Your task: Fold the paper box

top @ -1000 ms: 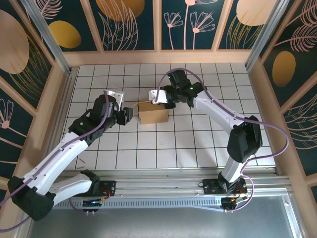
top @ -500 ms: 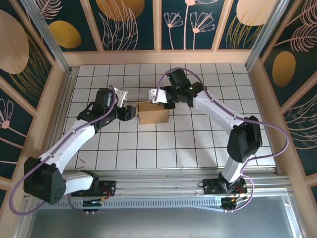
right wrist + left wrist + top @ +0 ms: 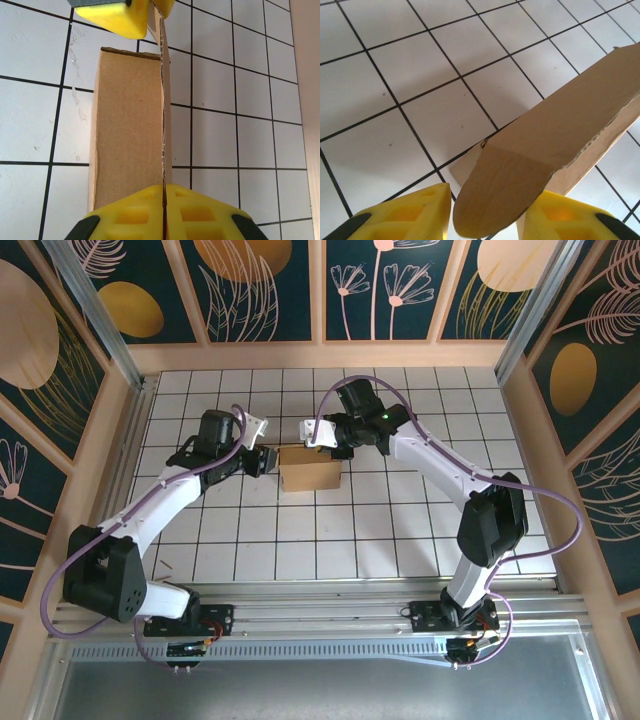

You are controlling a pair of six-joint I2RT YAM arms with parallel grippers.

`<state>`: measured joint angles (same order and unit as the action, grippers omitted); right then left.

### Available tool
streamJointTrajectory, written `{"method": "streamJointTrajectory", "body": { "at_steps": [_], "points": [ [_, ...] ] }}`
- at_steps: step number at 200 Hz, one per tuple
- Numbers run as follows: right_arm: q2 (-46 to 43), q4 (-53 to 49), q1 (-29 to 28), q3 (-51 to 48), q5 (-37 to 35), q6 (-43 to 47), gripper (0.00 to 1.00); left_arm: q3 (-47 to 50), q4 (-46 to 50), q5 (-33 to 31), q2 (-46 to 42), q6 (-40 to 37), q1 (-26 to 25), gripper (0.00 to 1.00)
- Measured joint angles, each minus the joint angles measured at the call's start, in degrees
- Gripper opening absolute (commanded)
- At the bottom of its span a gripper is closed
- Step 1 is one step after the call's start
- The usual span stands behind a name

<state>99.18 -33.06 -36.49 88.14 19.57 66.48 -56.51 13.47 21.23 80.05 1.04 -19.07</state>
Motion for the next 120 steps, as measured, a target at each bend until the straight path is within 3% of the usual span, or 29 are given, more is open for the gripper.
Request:
{"method": "streamJointTrajectory", "body": {
  "at_steps": [18, 56, 120],
  "points": [
    [0.0, 0.0, -0.02, 0.0, 0.0, 0.0, 0.09, -0.72, -0.02, 0.98, 0.0, 0.74, 0.0, 0.45],
    [0.0, 0.0, -0.07, 0.0, 0.0, -0.76, 0.09, -1.62, 0.0, 2.32, 0.07, 2.45, 0.0, 0.3],
    [0.48, 0.02, -0.26, 0.61, -0.11, -1.29, 0.09, -3.45, 0.2, 2.34, 2.05, 3.91, 0.0, 0.19]
  ]
}}
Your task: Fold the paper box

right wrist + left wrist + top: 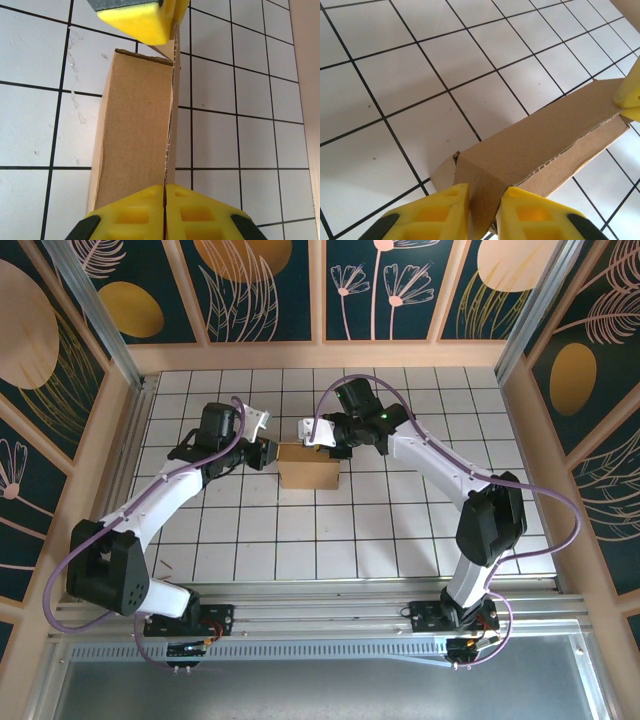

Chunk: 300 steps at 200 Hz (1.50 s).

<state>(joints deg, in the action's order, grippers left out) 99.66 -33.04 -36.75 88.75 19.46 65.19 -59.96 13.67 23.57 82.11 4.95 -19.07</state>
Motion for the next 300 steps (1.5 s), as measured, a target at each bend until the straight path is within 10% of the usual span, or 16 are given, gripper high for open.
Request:
{"method": "streamJointTrajectory", "body": {
  "at_steps": [160, 200, 230, 300],
  "points": [
    [1.16, 3.28, -1.64, 0.24, -3.72, -2.34, 0.1, -8.61, 5.84, -3.23, 5.73, 20.96, -0.07, 0.13],
    [1.77, 3.56, -2.47, 0.24, -5.97, -4.26, 0.4, -11.13, 7.39, -5.51, 7.26, 21.88, -0.42, 0.13],
    [2.12, 3.69, -2.73, 0.68, -5.49, -12.41, 0.62, -11.5, 8.0, -6.56, 7.41, 19.98, -0.66, 0.13],
    [-18.05, 21.92, 0.96, -16.57, -11.13, -55.15, 0.65, -8.24, 7.13, -6.69, 4.66, 17.59, -1.44, 0.14]
  ]
}}
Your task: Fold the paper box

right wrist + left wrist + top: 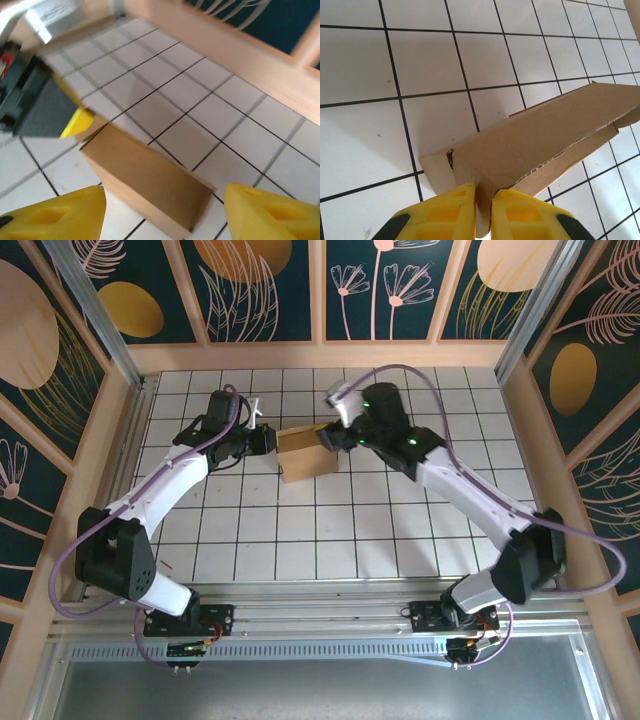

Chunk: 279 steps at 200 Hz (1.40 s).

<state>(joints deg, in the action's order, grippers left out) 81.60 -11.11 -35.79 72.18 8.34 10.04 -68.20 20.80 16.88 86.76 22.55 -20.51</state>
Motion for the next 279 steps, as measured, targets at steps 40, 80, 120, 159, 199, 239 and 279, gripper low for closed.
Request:
{"method": "streamJointTrajectory", "body": {
  "at_steps": [40, 80, 120, 159, 199, 239, 279],
  "points": [
    [-5.68, 6.69, 9.07, -10.27, 2.99, -19.06, 0.62, 0.02, -0.02, -0.04, 0.0, -0.81, -0.7, 0.14],
    [1.99, 10.51, 9.27, -12.26, 9.49, -22.64, 0.61, 0.02, 0.02, -0.04, 0.0, -0.44, -0.85, 0.34],
    [2.43, 15.23, 6.47, -16.52, 12.24, -23.8, 0.65, 0.0, 0.24, -1.01, 0.0, -0.2, -0.94, 0.36],
    [2.51, 17.03, 6.08, -16.83, 10.64, -24.98, 0.6, 0.02, 2.27, -2.86, 0.0, -0.61, -0.94, 0.37],
    [5.66, 16.94, 4.74, -16.31, 7.76, -24.65, 0.56, 0.02, 3.93, -2.54, -0.63, -4.79, -0.94, 0.39],
    [8.94, 15.17, 2.95, -13.92, 5.38, -24.35, 0.49, -0.04, 3.96, -1.97, -0.74, -8.02, -0.94, 0.32],
    [9.49, 14.05, 2.58, -12.81, 3.82, -25.29, 0.46, -1.46, 3.91, -3.58, 0.31, -9.7, -0.94, 0.27]
  ]
}}
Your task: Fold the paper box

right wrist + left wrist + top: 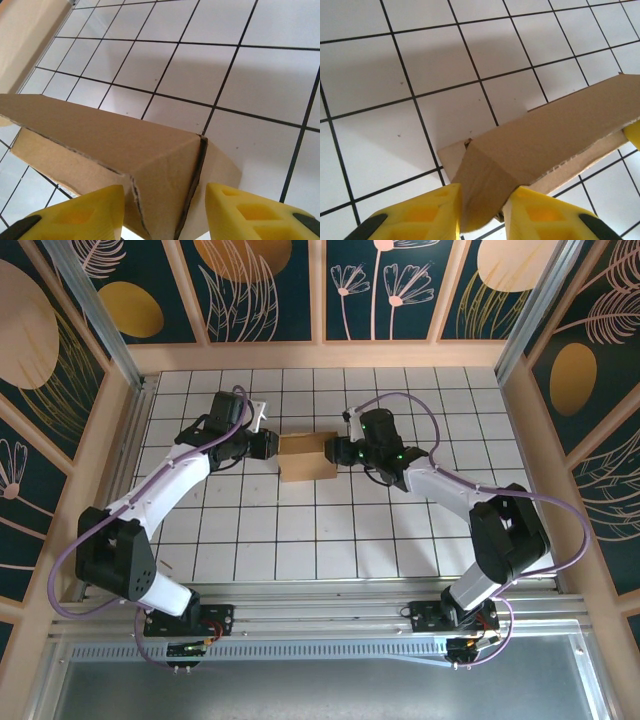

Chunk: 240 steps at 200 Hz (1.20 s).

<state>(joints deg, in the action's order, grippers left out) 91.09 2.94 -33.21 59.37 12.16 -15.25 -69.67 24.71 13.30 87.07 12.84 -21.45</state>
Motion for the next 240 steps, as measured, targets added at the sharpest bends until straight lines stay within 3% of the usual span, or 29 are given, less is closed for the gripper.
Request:
{"method": "streamJointTrajectory", "body": {
  "at_steps": [57, 132, 225, 240],
  "points": [
    [1.6, -2.05, -0.24, 2.58, -0.59, -0.15, 0.44, -0.87, 0.72, -1.44, 1.77, -2.03, 0.0, 0.32],
    [3.39, -3.85, -1.4, 5.31, -1.64, -0.11, 0.4, -0.87, 2.56, -5.35, 2.32, -6.19, -0.26, 0.21],
    [4.79, -6.32, -4.39, 8.04, -8.96, 1.86, 0.35, -9.09, 6.88, -4.26, 6.47, 2.58, -0.13, 0.11],
    [4.9, -6.47, -4.63, 8.28, -9.62, 1.86, 0.35, -9.16, 7.04, -4.07, 6.56, 3.61, -0.02, 0.04]
  ]
}}
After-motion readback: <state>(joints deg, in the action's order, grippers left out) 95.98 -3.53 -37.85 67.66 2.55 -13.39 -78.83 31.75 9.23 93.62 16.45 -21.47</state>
